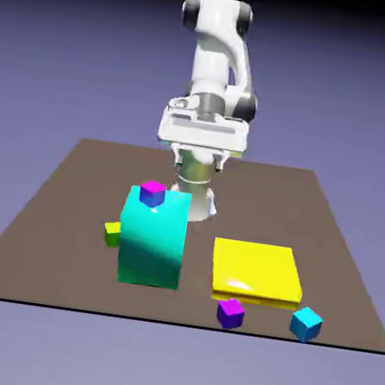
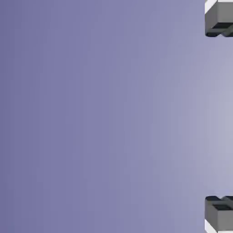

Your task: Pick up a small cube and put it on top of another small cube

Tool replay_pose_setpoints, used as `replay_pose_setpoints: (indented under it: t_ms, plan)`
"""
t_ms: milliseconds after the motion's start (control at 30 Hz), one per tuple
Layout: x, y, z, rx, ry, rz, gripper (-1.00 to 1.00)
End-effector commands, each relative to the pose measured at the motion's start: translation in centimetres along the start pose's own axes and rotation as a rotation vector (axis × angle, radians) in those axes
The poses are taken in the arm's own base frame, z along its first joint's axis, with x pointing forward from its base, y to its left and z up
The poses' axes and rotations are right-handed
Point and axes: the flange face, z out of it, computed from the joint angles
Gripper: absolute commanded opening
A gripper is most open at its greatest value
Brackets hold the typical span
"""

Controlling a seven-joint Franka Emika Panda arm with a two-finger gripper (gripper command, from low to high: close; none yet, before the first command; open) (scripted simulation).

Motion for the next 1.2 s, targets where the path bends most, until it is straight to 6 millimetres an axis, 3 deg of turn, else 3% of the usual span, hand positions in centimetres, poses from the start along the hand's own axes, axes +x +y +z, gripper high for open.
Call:
replay_pose_setpoints:
  t_ms: [0, 267, 500, 667, 867, 900, 967, 1100, 1133, 1167]
  plan:
    - [0.8, 0.9, 1.2, -0.039, -0.027, 0.047, 0.0]
    - [5.9, 10.4, 9.5, -0.335, -0.234, 0.43, 0.0]
    - [8.0, 20.9, 14.7, -0.561, -0.398, 0.77, 0.0]
    - [6.6, 30.6, 15.3, -0.75, -0.565, 0.993, 0.0]
    - [2.5, 40.9, 13.2, -0.93, -0.807, 1.254, 0.0]
    - [1.6, 42.1, 12.6, -0.952, -0.849, 1.285, 0.0]
    - [1.2, 42.5, 12.2, -0.962, -0.868, 1.293, 0.0]
    - [-4.4, 44.0, 15.4, -0.962, -0.868, 1.293, 0.0]
    - [-4.4, 44.0, 15.4, -0.962, -0.868, 1.293, -1.0]
    - [-4.4, 44.0, 15.4, -0.962, -0.868, 1.293, -1.0]
